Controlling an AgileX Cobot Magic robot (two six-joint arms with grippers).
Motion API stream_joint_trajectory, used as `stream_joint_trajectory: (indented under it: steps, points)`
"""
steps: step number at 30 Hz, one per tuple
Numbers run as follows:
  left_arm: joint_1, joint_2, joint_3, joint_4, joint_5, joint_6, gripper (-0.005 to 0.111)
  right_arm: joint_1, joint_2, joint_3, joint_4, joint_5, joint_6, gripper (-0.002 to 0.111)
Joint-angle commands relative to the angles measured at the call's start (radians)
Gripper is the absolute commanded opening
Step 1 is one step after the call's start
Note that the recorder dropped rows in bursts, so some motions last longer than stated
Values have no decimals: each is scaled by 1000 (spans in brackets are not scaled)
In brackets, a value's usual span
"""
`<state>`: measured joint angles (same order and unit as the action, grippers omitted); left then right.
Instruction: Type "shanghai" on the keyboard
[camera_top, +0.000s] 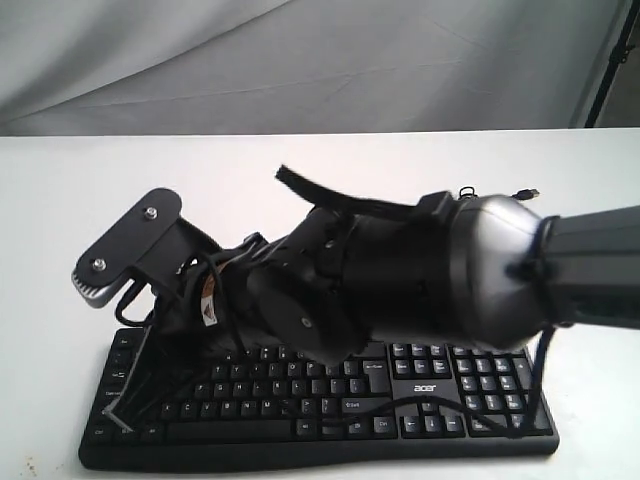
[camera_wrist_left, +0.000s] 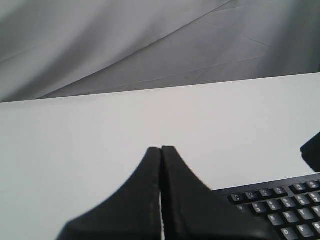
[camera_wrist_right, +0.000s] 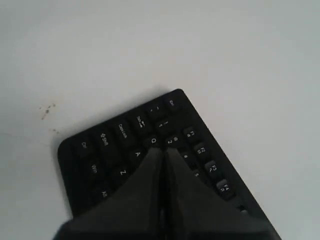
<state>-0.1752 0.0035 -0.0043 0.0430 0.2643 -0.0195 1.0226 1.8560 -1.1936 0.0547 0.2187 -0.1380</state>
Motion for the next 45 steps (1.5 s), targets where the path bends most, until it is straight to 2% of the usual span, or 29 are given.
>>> stream_joint_trajectory:
  steps: [1, 15, 20, 45]
  points:
    - [-4, -3, 4, 1, -3, -3, 0, 3, 37, -6, -11, -22, -21, 0]
    - [-4, -3, 4, 1, -3, -3, 0, 15, 154, -6, 12, -107, -23, 0]
    - [-4, -3, 4, 1, -3, -3, 0, 25, 217, -77, -10, -95, -23, 0]
    - [-4, -3, 4, 1, -3, -3, 0, 21, 258, -77, -16, -101, -45, 0]
